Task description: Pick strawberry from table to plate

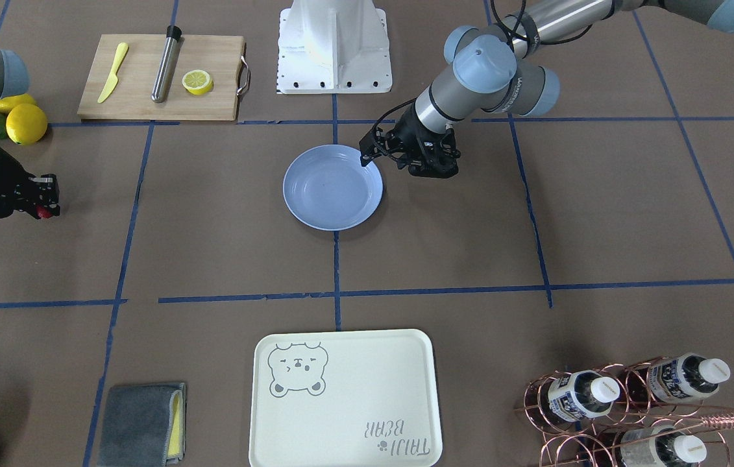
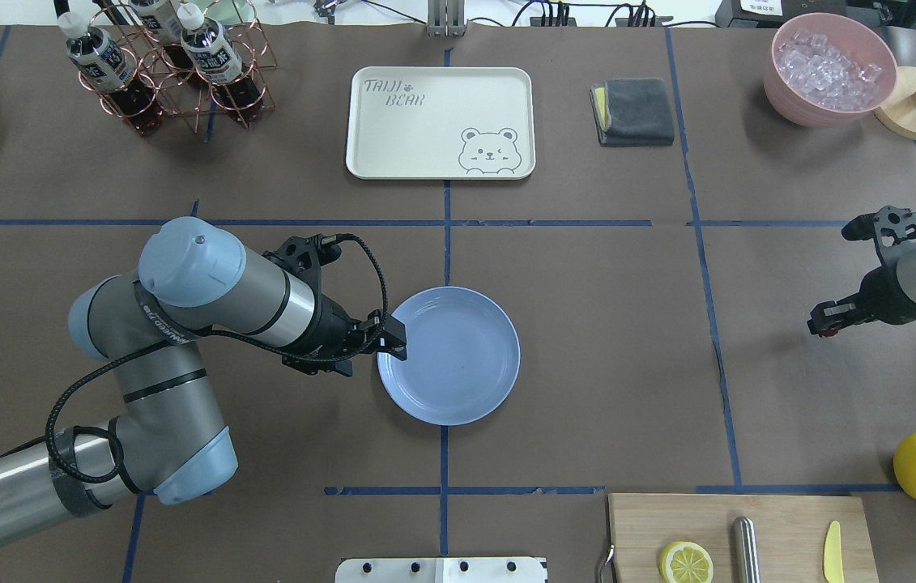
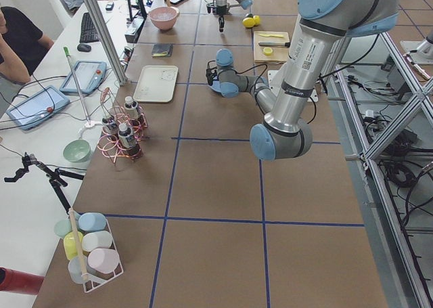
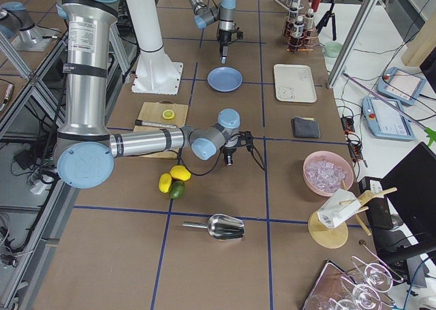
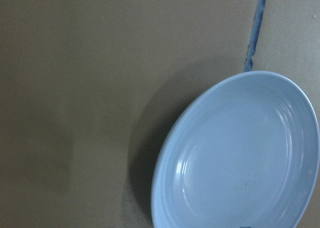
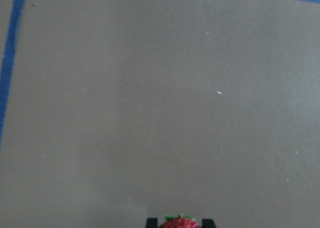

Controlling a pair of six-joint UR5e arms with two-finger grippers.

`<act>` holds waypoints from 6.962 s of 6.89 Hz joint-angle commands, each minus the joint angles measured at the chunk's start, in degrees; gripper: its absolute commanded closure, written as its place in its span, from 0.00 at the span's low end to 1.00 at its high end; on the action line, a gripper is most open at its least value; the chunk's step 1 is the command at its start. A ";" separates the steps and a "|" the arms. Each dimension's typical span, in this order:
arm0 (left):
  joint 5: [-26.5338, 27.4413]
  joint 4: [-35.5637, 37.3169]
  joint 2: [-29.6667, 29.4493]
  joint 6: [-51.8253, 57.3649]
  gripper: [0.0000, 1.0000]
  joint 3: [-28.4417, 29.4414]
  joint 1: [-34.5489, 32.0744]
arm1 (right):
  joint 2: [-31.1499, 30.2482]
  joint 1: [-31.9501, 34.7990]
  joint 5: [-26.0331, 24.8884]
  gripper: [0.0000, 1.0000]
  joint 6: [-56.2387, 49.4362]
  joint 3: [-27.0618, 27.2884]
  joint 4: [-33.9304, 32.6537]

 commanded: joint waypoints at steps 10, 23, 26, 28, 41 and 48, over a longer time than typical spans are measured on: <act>-0.70 -0.03 22.47 21.19 0.01 -18.08 -14.94 | 50.28 -26.71 -21.44 1.00 55.43 -10.93 -22.37; -0.79 -0.03 22.12 21.12 0.01 -17.74 -15.04 | 47.46 -28.82 -21.62 0.00 54.73 -10.94 -24.57; -0.88 -0.12 22.82 21.90 0.01 -17.74 -15.22 | 42.32 -25.50 -19.18 0.00 53.42 -0.46 -27.36; -0.97 -0.20 27.46 31.44 0.01 -18.61 -17.41 | 26.80 -17.18 -9.80 0.00 40.64 14.31 -27.56; -13.53 43.83 38.72 100.92 0.00 -14.14 -62.07 | -5.19 34.02 14.24 0.00 -47.14 5.85 -30.28; -14.33 37.60 37.69 100.83 0.00 -9.31 -61.54 | -4.31 33.93 14.15 0.00 -47.31 5.94 -34.59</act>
